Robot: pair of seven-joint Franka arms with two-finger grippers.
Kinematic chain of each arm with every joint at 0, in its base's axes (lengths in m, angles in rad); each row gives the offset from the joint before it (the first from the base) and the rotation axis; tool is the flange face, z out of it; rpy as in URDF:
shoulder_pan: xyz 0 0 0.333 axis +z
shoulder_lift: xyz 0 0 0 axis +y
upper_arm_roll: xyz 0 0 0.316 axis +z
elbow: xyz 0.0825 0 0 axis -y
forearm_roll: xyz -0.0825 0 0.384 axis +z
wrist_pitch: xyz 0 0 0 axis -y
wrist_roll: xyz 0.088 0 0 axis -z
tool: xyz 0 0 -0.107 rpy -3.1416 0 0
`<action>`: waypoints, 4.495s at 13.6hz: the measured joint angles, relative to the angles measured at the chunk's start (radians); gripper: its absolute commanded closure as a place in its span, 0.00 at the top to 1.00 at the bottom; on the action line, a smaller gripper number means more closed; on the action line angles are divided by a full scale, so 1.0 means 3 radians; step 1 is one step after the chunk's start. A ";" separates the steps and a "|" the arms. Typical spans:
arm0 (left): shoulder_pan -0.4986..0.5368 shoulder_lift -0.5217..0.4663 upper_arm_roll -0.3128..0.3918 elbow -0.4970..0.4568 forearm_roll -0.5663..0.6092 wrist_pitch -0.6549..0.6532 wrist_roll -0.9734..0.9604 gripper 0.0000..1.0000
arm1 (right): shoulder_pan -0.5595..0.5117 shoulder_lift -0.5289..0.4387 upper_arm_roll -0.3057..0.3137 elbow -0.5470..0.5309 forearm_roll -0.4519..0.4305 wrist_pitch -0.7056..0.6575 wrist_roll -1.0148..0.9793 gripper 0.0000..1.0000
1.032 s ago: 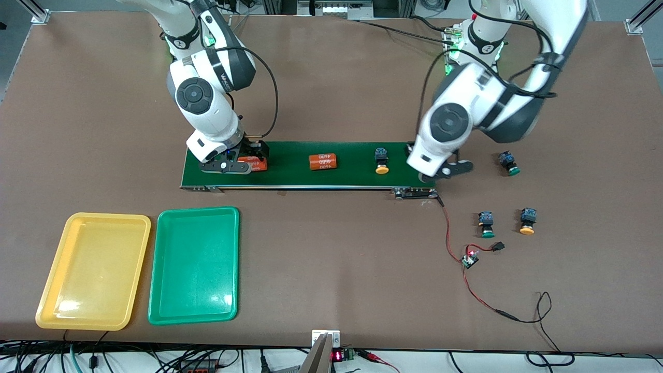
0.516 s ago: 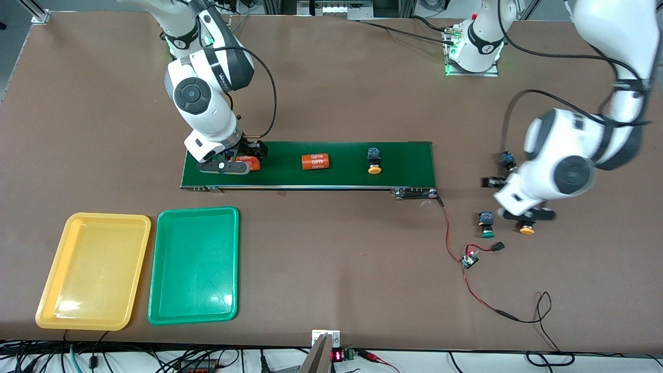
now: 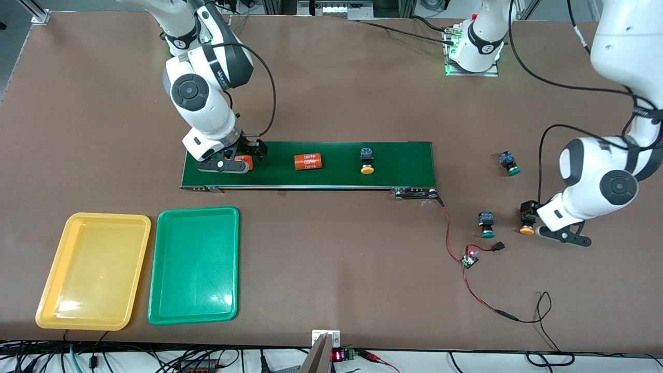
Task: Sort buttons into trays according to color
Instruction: 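Grasp another yellow button with the left gripper while the right gripper moves over, then place the yellow button on the conveyor with the left gripper, then grasp the yellow button with the right gripper while the left gripper grasps green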
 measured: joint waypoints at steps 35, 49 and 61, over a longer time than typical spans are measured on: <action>-0.0636 -0.0467 -0.1491 -0.0360 -0.1027 -0.0859 -0.2612 0.29 | 0.0716 0.0678 0.0051 0.0636 0.0181 0.0147 0.0598 1.00; -0.0431 -0.0897 -0.1132 0.0031 -0.1024 -0.1755 -0.2436 1.00 | 0.0718 0.0799 0.0053 0.0635 0.0180 0.0241 0.0597 1.00; -0.0416 0.0154 -0.0319 0.0222 -0.0118 -0.0174 -0.1127 1.00 | 0.0801 0.0967 0.0044 0.0554 0.0179 0.0546 0.0597 0.00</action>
